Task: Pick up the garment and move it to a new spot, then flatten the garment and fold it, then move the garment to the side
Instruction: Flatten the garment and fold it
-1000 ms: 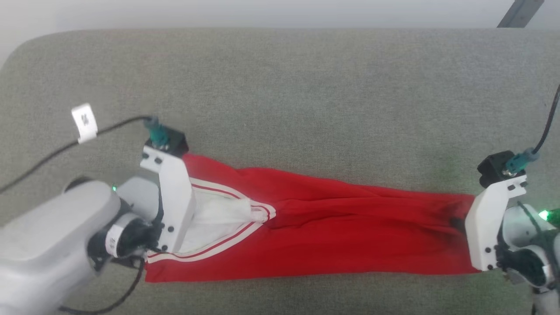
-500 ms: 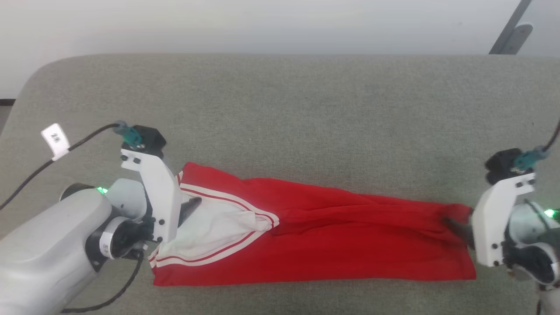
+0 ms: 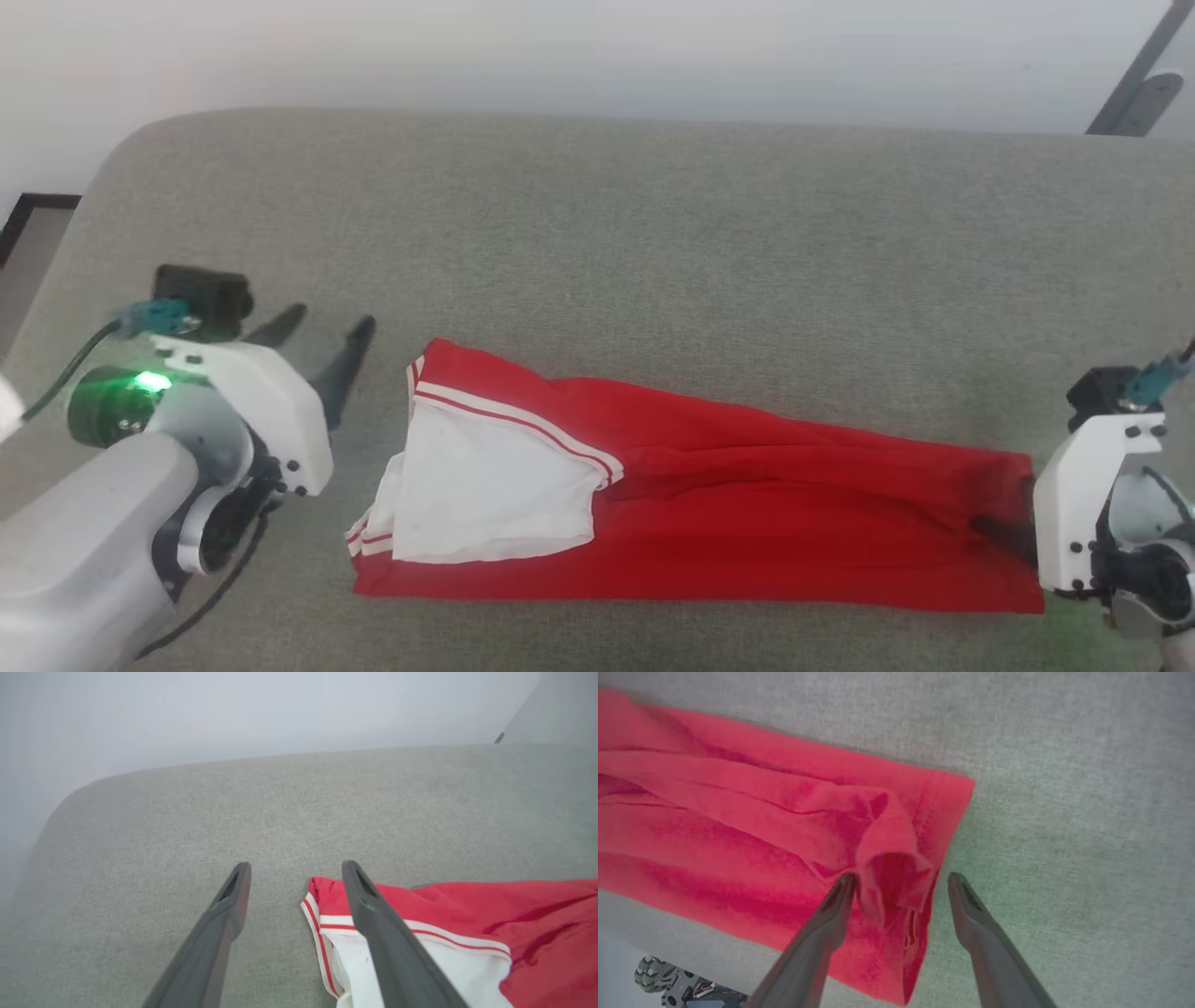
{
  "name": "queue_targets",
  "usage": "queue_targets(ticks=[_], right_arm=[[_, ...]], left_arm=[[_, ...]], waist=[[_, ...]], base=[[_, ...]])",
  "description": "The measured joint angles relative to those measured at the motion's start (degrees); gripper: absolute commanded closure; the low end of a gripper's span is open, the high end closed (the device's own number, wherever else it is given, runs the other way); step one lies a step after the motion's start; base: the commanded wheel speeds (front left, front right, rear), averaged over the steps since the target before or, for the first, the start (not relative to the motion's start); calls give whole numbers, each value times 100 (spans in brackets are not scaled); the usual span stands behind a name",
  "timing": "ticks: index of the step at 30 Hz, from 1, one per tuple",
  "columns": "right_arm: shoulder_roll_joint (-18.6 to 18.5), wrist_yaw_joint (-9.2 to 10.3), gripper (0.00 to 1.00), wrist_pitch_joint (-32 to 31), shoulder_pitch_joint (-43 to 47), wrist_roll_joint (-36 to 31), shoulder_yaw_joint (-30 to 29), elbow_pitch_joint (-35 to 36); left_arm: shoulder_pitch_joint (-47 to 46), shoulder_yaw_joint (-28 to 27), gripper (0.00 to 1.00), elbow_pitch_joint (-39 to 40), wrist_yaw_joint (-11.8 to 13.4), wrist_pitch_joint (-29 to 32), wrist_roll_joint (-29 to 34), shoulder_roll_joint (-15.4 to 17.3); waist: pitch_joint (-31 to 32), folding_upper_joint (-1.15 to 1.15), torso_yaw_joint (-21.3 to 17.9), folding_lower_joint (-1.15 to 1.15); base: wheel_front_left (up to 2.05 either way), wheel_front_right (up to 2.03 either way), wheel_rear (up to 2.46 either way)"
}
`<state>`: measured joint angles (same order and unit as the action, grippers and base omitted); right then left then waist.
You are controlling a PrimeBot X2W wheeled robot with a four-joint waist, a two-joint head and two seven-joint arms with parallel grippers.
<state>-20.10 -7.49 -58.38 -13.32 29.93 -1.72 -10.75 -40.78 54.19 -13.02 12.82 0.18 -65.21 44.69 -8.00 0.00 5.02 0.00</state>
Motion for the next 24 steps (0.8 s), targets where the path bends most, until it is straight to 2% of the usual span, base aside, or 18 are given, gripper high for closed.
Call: queue_targets(ticks=[4,8,9,10,11,13,16,21,22,24], right_arm=[[22,0,0,146,-44,-36,126,-328],[56,1,0,265,-160,-22,207,-555],[56,1,7,296,-198,-15,252,-636],[45,1,56,315,-226,-3,314,-697],[29,2,100,348,-254,20,368,-743],[-27,2,100,449,-294,89,472,-816],[-48,2,100,553,-343,230,586,-907],[-197,-7,100,699,-380,389,530,-940],[-197,-7,100,699,-380,389,530,-940],[-274,-7,100,731,-399,422,445,-951]], left_arm=[[276,-158,0,-242,-38,-837,134,-54],[438,-382,0,-419,-21,-1317,170,-88],[495,-448,0,-467,-20,-1401,198,-109],[562,-532,0,-504,-21,-1455,252,-138],[648,-645,0,-544,-26,-1480,271,-171],[815,-884,0,-587,-47,-1499,467,-244],[1051,-1563,0,-520,-75,-1516,856,-447],[1778,-2588,0,-476,-416,-1516,1627,-832],[1778,-2588,0,-476,-416,-1516,1627,-832],[1918,-2932,0,-445,-524,-1516,1802,-961]], waist=[[-43,0,94,0],[-64,0,152,0],[-69,0,169,0],[-73,0,186,0],[-77,0,203,0],[-82,0,241,0],[-85,0,288,0],[-84,0,300,0],[-84,0,300,0],[-83,0,286,0]], base=[[0,0,0],[0,0,0],[0,0,0],[0,0,0],[0,0,0],[0,0,0],[0,0,0],[0,0,0],[0,0,0],[0,0,0]])
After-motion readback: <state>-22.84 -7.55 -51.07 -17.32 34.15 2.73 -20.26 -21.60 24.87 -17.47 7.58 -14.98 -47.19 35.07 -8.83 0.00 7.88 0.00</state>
